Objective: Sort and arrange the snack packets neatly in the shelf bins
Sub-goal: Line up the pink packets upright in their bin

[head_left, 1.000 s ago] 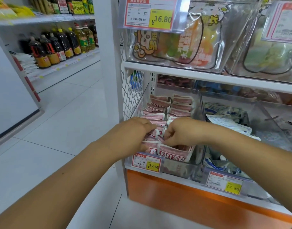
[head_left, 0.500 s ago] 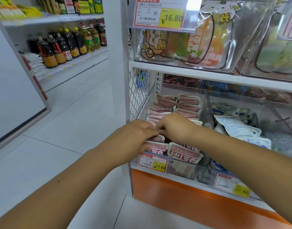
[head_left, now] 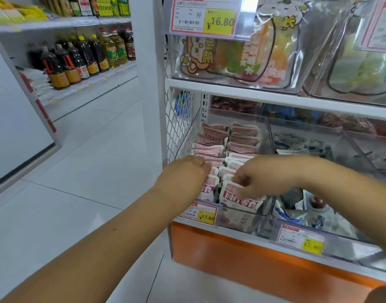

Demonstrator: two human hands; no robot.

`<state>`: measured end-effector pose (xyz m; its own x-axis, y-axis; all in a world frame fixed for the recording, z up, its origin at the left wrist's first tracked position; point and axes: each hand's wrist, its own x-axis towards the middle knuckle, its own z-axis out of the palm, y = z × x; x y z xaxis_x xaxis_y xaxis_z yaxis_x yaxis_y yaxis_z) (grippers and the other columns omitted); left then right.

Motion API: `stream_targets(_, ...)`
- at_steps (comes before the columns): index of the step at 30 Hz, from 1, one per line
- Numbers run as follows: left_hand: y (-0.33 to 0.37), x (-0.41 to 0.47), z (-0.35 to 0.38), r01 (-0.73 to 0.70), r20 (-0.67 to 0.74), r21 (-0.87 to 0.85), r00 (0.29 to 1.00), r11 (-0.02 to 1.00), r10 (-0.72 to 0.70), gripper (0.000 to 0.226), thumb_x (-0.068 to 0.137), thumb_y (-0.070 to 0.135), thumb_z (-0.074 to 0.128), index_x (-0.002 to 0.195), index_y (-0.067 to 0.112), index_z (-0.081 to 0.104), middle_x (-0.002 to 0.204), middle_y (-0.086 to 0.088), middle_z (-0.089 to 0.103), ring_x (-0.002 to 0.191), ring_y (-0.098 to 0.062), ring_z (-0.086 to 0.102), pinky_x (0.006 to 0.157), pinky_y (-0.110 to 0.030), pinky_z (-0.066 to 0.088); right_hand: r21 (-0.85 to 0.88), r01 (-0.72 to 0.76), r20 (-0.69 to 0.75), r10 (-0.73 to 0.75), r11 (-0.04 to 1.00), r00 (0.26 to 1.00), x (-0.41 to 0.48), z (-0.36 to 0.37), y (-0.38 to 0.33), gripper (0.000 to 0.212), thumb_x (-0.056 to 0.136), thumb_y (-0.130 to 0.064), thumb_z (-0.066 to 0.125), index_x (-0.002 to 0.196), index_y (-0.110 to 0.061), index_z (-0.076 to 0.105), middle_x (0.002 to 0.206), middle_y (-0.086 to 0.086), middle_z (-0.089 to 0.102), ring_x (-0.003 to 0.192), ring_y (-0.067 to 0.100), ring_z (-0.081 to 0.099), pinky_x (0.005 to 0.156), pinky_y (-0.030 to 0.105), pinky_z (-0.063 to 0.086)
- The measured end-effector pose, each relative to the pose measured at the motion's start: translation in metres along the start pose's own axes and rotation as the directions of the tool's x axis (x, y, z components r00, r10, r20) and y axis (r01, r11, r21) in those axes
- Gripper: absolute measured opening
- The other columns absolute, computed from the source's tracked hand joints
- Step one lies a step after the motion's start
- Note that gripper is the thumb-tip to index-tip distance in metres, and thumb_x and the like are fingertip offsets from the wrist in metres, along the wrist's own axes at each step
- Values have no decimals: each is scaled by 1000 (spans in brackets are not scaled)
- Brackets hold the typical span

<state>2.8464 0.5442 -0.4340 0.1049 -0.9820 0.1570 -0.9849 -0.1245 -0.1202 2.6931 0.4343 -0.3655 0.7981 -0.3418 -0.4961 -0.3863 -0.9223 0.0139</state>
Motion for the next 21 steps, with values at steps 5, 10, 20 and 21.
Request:
stream_targets(5,-2,17,1,93,30,-88,995,992,-90,49,91,6,51,139,17,48,138,-7,50,124,-28,48,99,-43,47,-213,-125,-291,59,969,955,24,0,4,18,89,-17,53,72,-17,49,68,0,49,65,20,48,54,30,36)
stream_targets(10,0,6,7,9,-4,-222,1000,975,-10,57,89,0,51,144,14,41,147,-7,42,134,-24,38,112,-33,31,-328,-94,-180,35,940,983,15,11,-9,16,90,-30,56,88,-15,57,74,-1,48,77,24,54,59,29,42)
stream_targets(20,3,-19,8,-11,15,-246,1000,969,15,57,105,37,25,154,15,8,162,-5,1,148,-19,-9,112,-26,-13,69,-59,-463,85,996,883,77,-10,9,36,93,-41,55,126,-26,53,128,1,48,112,22,48,89,35,42)
stream_targets(21,4,-18,8,-12,16,-216,1000,976,16,57,105,37,25,154,14,8,162,-7,1,148,-20,-8,111,-25,-14,76,-51,-464,80,996,882,88,-7,10,31,94,-39,54,121,-24,54,127,3,47,108,22,50,85,33,42)
